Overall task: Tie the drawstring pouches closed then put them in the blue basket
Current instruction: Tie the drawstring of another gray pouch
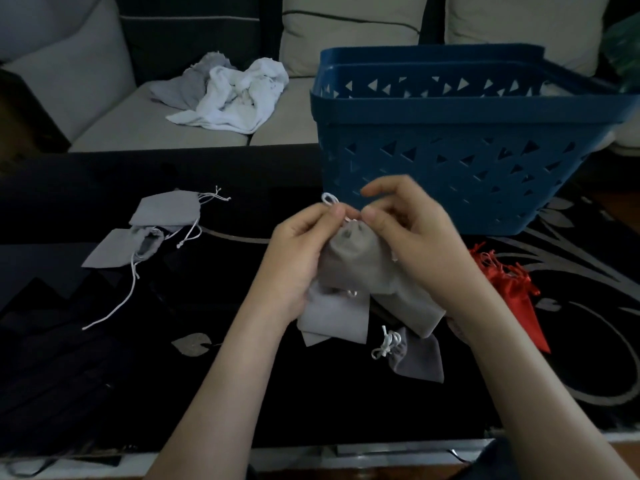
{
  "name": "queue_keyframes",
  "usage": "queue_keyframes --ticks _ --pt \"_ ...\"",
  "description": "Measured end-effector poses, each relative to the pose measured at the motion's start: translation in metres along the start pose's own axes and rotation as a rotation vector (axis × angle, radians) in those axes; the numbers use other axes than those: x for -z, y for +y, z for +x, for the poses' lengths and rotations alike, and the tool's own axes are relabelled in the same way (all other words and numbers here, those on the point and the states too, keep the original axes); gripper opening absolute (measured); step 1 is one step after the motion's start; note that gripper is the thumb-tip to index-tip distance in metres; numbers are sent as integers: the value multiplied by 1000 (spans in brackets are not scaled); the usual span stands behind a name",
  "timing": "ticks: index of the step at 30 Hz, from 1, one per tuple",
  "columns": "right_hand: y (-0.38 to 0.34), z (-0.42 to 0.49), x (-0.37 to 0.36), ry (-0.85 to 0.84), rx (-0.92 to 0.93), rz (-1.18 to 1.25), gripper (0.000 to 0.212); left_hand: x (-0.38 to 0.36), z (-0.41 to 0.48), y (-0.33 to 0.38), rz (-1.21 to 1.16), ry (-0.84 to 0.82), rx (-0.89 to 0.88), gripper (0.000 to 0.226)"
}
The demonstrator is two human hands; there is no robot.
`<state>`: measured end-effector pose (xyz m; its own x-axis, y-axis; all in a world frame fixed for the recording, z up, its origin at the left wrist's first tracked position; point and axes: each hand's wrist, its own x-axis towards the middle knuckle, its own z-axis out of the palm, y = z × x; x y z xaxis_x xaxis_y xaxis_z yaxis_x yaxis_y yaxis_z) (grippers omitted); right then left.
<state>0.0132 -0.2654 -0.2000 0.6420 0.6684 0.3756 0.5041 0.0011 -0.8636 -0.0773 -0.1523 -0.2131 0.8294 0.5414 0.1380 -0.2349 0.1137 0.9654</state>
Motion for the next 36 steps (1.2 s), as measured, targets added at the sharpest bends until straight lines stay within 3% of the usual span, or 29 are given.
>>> queue_keyframes --ticks 6,12,17,22,26,30,36 --pt "-5 0 3 -154 -1 -102 12 -1 -1 8 -266 -52 40 23" --pt "-1 -1 16 -222 -75 -195 26 8 -3 18 -66 -78 5 25" --pt "-2 -1 21 -145 -229 39 33 6 -2 12 133 -37 10 14" --pt "3 3 10 -21 -327 371 40 1 -1 6 116 42 46 8" --pt "3 -2 -3 -93 -236 476 29 -6 -3 -3 158 22 38 18" --pt "6 -4 -4 -143 -108 266 17 -3 -2 -6 233 60 -7 18" --pt "8 -2 -3 -161 2 100 28 0 -4 -4 322 47 -42 24"
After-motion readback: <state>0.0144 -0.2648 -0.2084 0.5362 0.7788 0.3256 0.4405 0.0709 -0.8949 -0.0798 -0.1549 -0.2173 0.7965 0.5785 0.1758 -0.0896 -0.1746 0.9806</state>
